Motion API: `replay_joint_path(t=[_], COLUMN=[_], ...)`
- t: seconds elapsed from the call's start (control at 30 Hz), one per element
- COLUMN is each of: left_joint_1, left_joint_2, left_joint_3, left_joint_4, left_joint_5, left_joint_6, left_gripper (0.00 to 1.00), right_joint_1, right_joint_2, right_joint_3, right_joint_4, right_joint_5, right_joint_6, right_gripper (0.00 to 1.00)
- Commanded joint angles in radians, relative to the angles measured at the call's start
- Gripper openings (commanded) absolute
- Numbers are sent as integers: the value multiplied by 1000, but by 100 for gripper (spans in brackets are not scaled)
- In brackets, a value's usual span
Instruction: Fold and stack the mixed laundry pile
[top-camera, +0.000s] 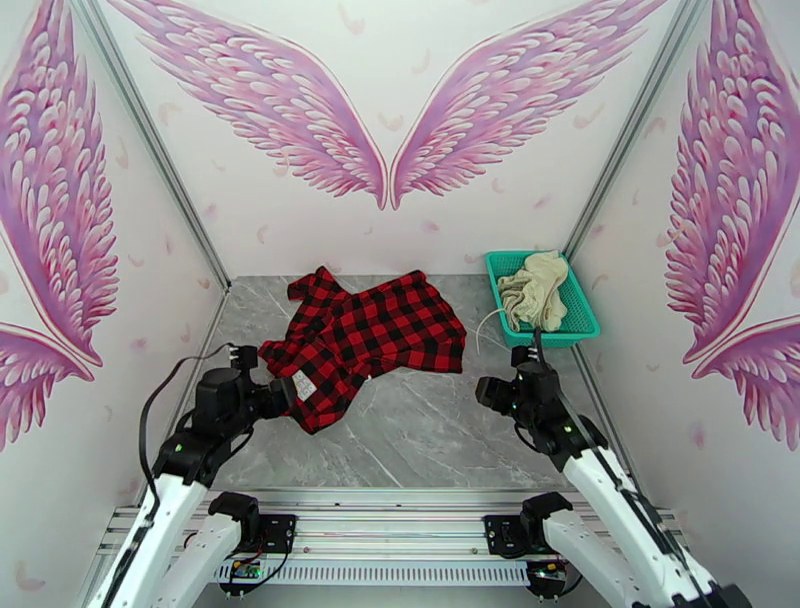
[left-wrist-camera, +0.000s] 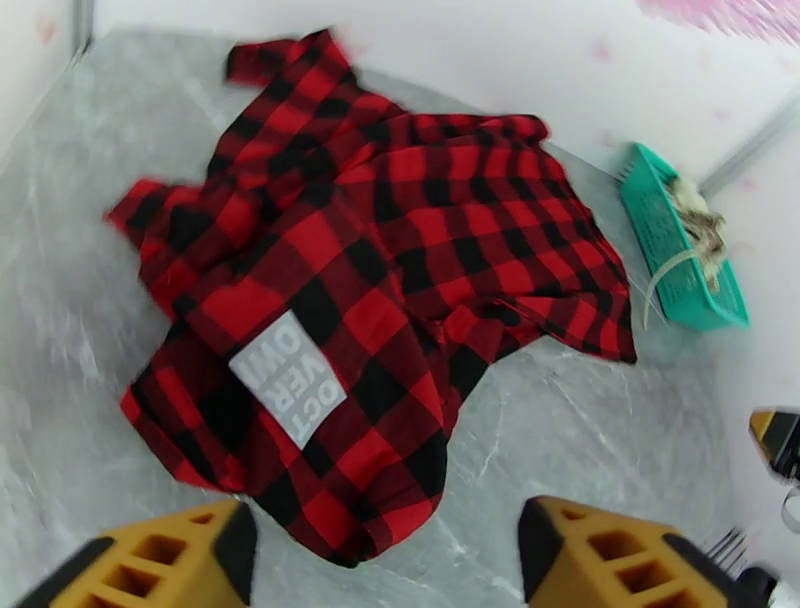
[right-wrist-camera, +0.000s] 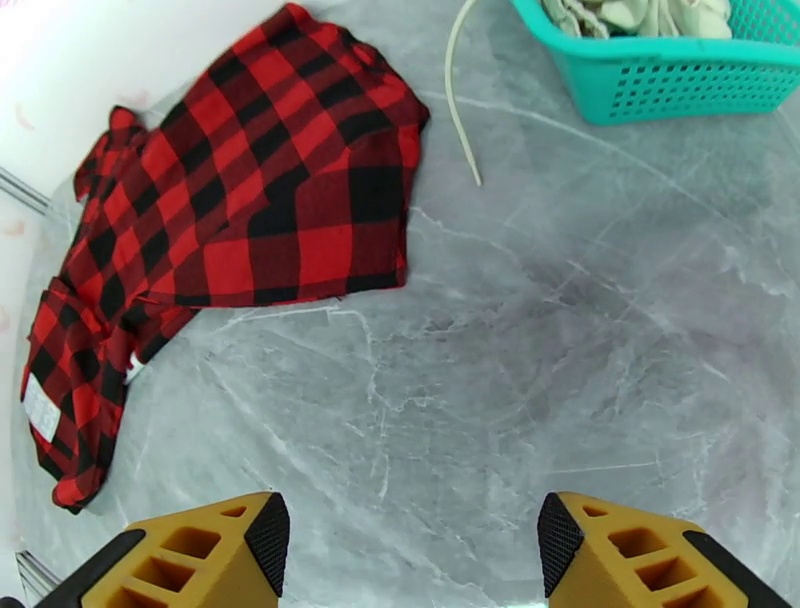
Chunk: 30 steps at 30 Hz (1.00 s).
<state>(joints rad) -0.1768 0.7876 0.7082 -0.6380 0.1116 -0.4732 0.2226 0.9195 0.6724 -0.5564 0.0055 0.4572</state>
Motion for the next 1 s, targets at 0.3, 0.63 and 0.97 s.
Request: replay_joint_path(t=[0.3, 0.63, 0.97], left_joint_1=[-1, 34, 63], left_joint_2=[500, 741, 711], left_joint_3=[63, 103, 116], left_joint_4=[151, 200, 218], left_joint_5=[-114, -123, -126], left_joint_6=[-231, -259, -196], left_gripper=[61, 56, 0], right_joint_1=[-2, 8, 15], right_joint_2=[787, 1014, 943], right_joint_3=[507, 602, 525], right_joint_4=[-13, -3, -65], right_joint_5=[-90, -97, -27], right_joint_6=[137, 170, 135], right_gripper=[72, 62, 5])
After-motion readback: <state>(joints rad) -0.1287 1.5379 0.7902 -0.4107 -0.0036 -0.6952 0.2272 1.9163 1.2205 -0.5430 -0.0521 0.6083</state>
